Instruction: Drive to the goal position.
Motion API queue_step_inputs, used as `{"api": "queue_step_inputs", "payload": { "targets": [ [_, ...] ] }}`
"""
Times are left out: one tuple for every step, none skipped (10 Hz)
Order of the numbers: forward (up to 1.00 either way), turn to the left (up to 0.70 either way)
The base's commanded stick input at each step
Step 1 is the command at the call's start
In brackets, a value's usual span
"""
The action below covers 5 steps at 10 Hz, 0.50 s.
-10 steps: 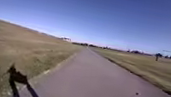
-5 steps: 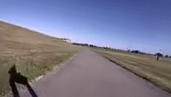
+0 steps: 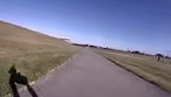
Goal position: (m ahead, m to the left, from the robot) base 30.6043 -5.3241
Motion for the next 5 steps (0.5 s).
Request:
{"api": "queue_step_inputs", "payload": {
  "targets": [
    [0.70, 0.00],
    [0.70, 0.00],
    [0.70, 0.00],
    [0.70, 0.00],
    [0.70, 0.00]
  ]
}}
